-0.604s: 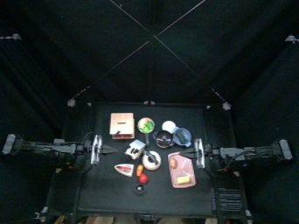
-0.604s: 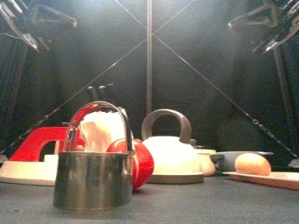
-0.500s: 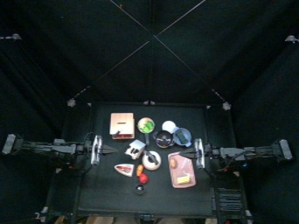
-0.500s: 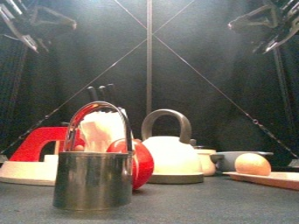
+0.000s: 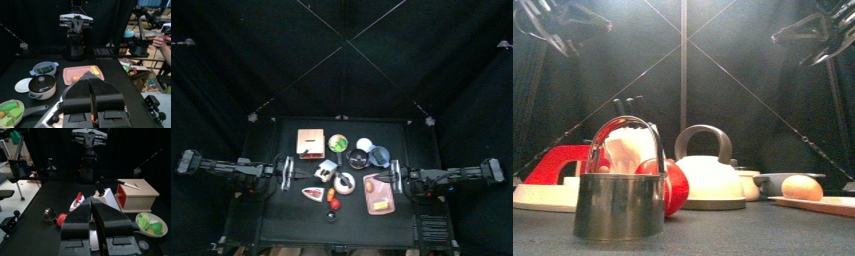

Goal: Grab carrot

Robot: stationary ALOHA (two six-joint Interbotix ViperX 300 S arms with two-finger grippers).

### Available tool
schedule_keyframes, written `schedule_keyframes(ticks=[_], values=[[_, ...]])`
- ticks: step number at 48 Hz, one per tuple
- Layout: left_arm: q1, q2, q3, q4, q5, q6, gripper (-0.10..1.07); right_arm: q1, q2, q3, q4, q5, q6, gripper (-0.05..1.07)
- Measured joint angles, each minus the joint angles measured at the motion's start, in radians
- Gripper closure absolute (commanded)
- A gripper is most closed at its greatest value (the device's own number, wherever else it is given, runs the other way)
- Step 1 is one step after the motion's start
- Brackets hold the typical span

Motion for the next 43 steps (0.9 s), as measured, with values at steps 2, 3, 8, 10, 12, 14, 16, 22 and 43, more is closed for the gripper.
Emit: schedule_keyframes(ticks=[2, 3, 8, 10, 12, 14, 16, 22, 43], values=[[-0.005, 0.014, -0.021, -0.002, 0.025, 0.000, 1.01, 0.000, 0.000, 0.000, -0.003, -0.012, 0.000, 1.02], [-0.006, 0.021, -0.032, -0.003, 0.038, 0.002, 1.01, 0.000, 0.000, -0.002, -0.003, -0.020, 0.000, 1.02], [-0.017, 0.051, -0.077, -0.020, 0.101, 0.000, 1.00, -0.002, 0.000, 0.008, -0.008, -0.058, 0.000, 1.02], [-0.021, 0.061, -0.092, -0.035, 0.120, 0.000, 1.00, -0.003, 0.000, 0.012, -0.009, -0.071, 0.000, 1.02], [-0.021, 0.071, -0.104, -0.054, 0.135, 0.000, 1.00, -0.003, 0.000, 0.015, -0.009, -0.083, 0.000, 1.02], [-0.023, 0.075, -0.115, -0.077, 0.146, 0.000, 1.00, -0.005, 0.000, 0.020, -0.009, -0.094, 0.000, 1.02], [-0.023, 0.084, -0.126, -0.106, 0.158, 0.000, 1.00, -0.003, 0.002, 0.026, -0.009, -0.107, 0.000, 1.02], [-0.023, 0.104, -0.160, -0.190, 0.199, 0.000, 1.00, -0.005, 0.012, 0.044, -0.012, -0.132, 0.000, 1.02], [0.018, 0.261, -0.382, -0.265, 0.488, -0.002, 1.00, -0.037, 0.028, 0.055, -0.057, -0.138, 0.000, 1.02]])
